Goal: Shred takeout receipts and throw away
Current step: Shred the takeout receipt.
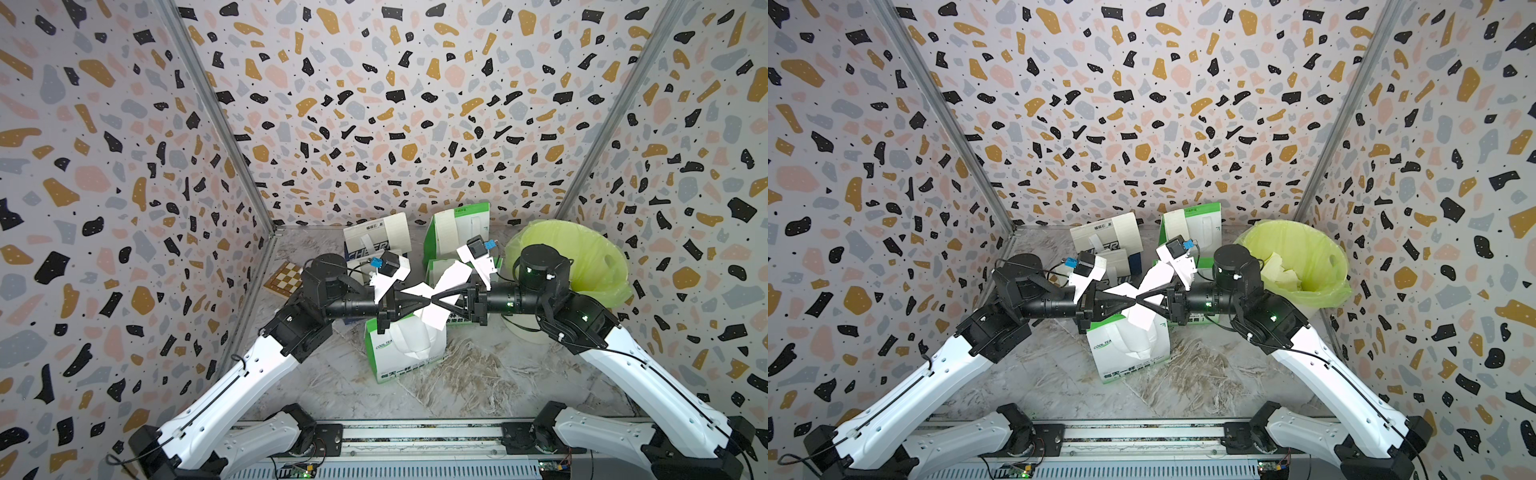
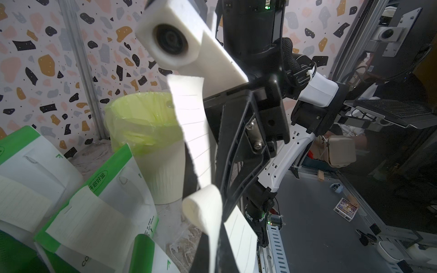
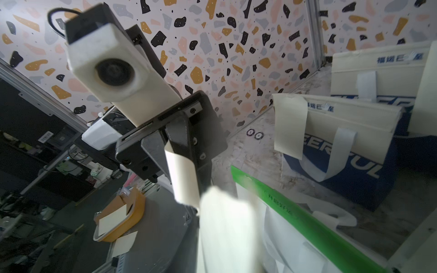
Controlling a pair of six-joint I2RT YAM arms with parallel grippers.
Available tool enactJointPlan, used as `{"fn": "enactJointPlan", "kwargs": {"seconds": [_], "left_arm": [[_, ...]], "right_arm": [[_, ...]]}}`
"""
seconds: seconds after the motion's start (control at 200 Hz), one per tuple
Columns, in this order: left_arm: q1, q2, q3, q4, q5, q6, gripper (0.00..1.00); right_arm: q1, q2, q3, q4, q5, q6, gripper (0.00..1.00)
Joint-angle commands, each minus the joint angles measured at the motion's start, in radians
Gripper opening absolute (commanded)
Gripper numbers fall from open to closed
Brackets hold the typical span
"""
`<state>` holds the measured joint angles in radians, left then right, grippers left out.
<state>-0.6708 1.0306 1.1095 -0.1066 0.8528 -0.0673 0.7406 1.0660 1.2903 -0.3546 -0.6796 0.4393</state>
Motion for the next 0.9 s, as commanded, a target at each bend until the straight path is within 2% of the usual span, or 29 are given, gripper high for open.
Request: {"fn": "enactJointPlan", "kwargs": {"seconds": [0.0,0.13,0.25,0.335,0.606,0.806,0.896], "left_arm": [[-0.006,-0.008,0.012,-0.016,0.004,0.035,0.0],[-0.015,-0.005,0.015,-0.066,-0.021,0.078,0.0],[-0.023,-0.01,0.01,-0.062,-0.044,0.089,0.0],[-0.031,-0.019,0.006,-0.052,-0.078,0.104,0.0],[-0.087,-0.08,-0.064,0.08,-0.239,0.155,0.0],[-0.186,-0.107,-0.086,0.102,-0.385,0.265,0.0],[-0.23,-0.106,-0.088,0.11,-0.436,0.295,0.0]], "right_arm": [[-0.005,-0.007,0.063,-0.026,0.041,-0.01,0.31],[-0.006,0.002,0.1,-0.059,0.065,-0.024,0.3],[-0.004,0.024,0.112,-0.086,0.066,-0.033,0.16],[-0.001,0.032,0.099,-0.094,0.06,-0.034,0.0],[0.028,0.045,0.099,-0.187,0.21,-0.052,0.0],[0.017,0.047,0.143,-0.289,0.533,-0.016,0.0],[-0.013,0.057,0.154,-0.316,0.624,0.016,0.0]]}}
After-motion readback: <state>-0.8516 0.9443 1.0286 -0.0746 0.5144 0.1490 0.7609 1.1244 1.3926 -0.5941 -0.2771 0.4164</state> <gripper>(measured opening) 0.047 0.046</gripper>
